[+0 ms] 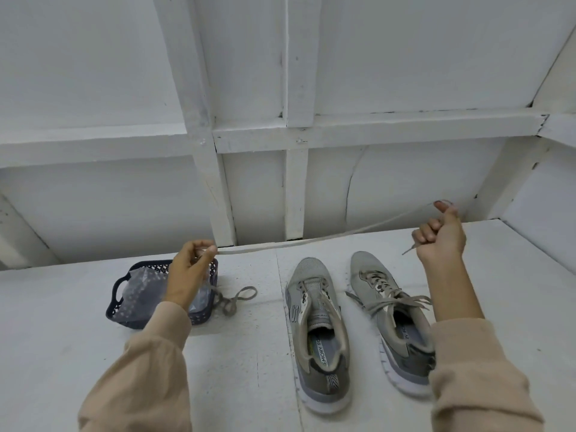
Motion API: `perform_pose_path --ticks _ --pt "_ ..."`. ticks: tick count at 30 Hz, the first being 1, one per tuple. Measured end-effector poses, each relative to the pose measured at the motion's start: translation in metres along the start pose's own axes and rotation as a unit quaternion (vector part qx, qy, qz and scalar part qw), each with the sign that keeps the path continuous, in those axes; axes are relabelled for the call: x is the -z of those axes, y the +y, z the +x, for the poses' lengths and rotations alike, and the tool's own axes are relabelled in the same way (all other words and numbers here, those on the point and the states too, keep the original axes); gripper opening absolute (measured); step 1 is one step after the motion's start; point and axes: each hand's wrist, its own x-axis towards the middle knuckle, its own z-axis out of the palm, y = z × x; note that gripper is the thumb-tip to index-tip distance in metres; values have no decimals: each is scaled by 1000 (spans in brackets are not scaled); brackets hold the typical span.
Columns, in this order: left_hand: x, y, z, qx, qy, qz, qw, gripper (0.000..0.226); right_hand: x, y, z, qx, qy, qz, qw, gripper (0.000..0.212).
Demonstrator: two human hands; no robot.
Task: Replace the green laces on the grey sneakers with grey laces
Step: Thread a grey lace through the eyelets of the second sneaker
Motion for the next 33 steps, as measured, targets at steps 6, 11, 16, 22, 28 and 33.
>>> perform_pose_path --ticks 6,11,16,22,28,33 --pt "-54 30 -10 36 -96 -65 993 22 -5 49 -28 -213 -92 95 968 30" --pt "-109 49 -36 10 -234 13 972 17 -17 83 -55 -289 -94 134 943 30" --pt "-145 42 -53 -11 -261 97 960 11 -29 103 -66 -270 -98 114 951 28" --pt "-154 34 -50 -55 -226 192 953 12 -26 107 -57 -260 -102 121 952 28" --pt "-154 24 -38 -16 -167 213 962 21 -14 104 -53 -271 -182 -89 941 9" --pt "-139 19 -24 -11 -123 265 956 23 -12 69 -67 -147 -364 -461 796 23"
